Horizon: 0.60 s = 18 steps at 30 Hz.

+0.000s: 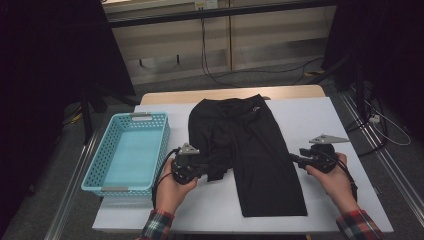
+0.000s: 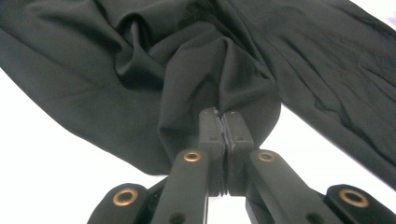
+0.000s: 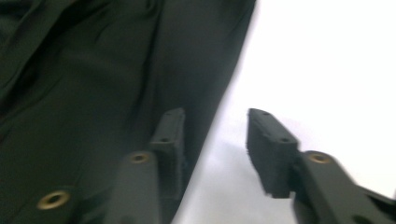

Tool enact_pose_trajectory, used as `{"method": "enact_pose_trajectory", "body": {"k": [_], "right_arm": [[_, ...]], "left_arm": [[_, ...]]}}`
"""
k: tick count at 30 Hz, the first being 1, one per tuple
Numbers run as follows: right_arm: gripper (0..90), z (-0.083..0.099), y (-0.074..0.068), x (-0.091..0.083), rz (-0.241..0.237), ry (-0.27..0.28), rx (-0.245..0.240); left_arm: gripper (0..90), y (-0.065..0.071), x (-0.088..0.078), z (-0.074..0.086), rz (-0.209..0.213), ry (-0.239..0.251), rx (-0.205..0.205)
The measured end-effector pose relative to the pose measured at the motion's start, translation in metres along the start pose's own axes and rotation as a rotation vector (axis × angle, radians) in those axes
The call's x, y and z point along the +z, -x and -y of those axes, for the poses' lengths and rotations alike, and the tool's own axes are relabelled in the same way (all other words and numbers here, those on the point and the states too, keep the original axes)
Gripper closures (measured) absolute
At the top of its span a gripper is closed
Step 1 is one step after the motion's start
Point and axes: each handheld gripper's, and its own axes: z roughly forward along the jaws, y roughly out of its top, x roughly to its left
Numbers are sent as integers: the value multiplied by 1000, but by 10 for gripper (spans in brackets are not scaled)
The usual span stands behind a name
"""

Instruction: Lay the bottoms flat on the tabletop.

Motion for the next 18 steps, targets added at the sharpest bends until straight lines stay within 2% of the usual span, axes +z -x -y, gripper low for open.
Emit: {"method": "enact_pose_trajectory", "body": {"k": [1,2,3,4,6,7,8,10,12,14,16,17,18], "right_arm": [[540,-3,2,4,4,9,1],[543,-6,3,9,7,8,6],[543,-6,3,9,7,8,6],[623,-11,7,18,-2,-8,14],[604,-16,10,28,13,-17,32],[613,-18,11,32,10,-10,45],[613,-18,11,32,10,-10,45],[637,-23,14,46,21,-38,49],[644,-24,14,51,5,-47,51],[723,-27,12,57,30,-41,42],[772,-27,9,59,49,-33,3],[772,-27,9,59,49,-33,3],[834,-26,8,60,23,-38,1]], "left_arm": [[813,0,0,0,-5,11,9],[716,-1,1,-1,-31,42,18],[647,-1,1,-1,-31,42,18],[595,-2,3,-1,-35,59,24],[424,-1,4,-1,-26,66,15],[384,-1,6,-1,-14,72,10],[384,-1,8,-1,-19,76,17],[298,-1,12,-1,-12,69,32],[276,-1,15,-1,-11,80,45],[233,-4,17,-1,-25,84,56],[219,-5,17,-1,-29,90,53],[219,-6,17,-1,-34,88,57],[214,-6,18,-2,-37,88,60]]}}
